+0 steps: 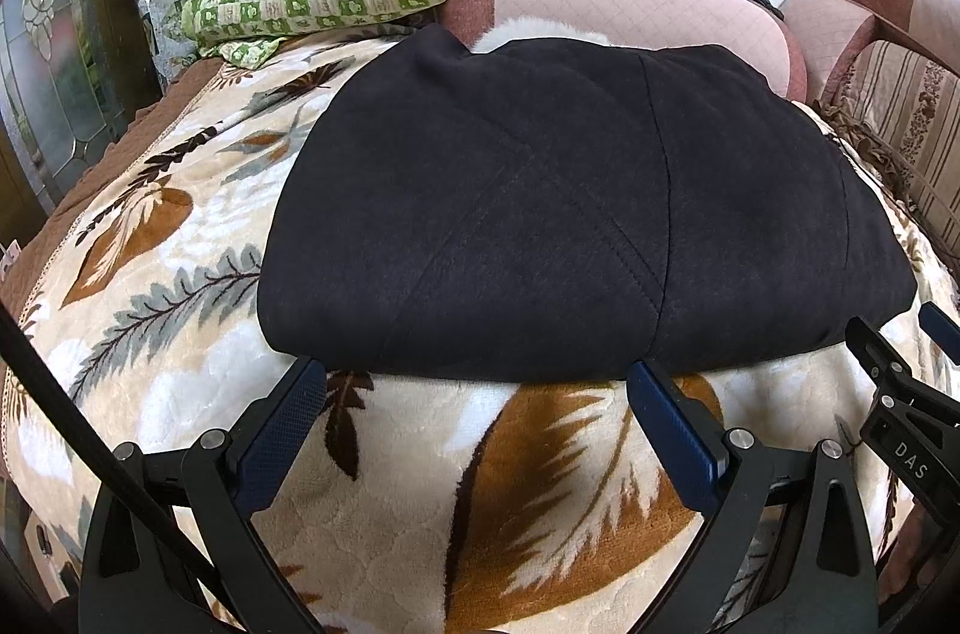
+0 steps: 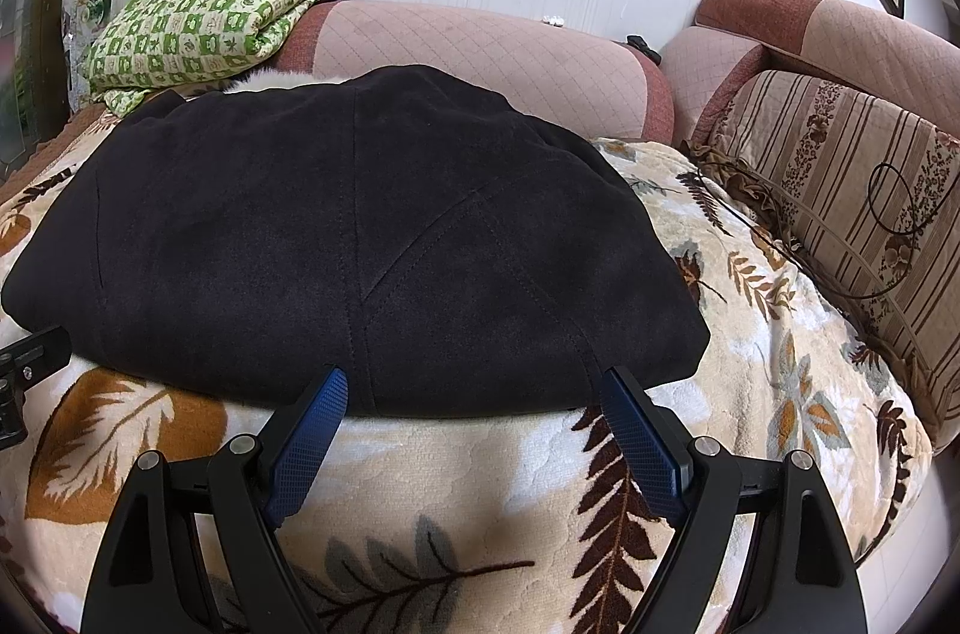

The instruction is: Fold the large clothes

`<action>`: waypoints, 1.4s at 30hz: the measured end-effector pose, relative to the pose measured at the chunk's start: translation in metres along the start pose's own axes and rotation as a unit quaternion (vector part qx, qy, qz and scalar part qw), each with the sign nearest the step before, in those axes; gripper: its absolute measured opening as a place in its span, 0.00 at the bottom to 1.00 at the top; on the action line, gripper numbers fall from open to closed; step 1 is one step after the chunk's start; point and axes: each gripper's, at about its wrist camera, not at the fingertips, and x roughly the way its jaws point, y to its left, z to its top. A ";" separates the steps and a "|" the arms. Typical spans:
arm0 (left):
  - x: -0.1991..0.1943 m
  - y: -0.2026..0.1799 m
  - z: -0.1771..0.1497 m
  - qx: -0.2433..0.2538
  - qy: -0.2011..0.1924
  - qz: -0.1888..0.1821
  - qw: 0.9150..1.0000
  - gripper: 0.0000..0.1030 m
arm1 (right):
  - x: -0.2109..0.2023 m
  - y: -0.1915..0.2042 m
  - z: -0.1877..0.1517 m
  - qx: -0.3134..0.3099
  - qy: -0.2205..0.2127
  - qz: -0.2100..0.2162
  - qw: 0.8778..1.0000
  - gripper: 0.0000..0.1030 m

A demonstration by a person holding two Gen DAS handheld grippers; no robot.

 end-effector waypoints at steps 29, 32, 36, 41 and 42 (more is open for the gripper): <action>0.000 -0.001 0.000 0.003 -0.003 0.003 1.000 0.97 | 0.006 0.001 -0.003 -0.011 0.010 -0.009 1.000 0.88; -0.006 -0.003 0.001 0.007 -0.018 0.005 1.000 0.97 | 0.009 0.003 -0.004 -0.016 0.015 -0.017 1.000 0.88; -0.012 -0.007 0.000 0.016 -0.034 0.011 0.999 0.97 | 0.007 0.004 -0.004 -0.021 0.013 -0.023 0.999 0.88; -0.013 -0.010 -0.001 0.021 -0.035 0.012 0.999 0.97 | 0.005 0.001 -0.004 -0.020 0.009 -0.030 0.999 0.88; -0.014 -0.011 -0.001 0.020 -0.038 0.012 0.999 0.97 | 0.005 0.001 -0.004 -0.020 0.009 -0.031 0.999 0.88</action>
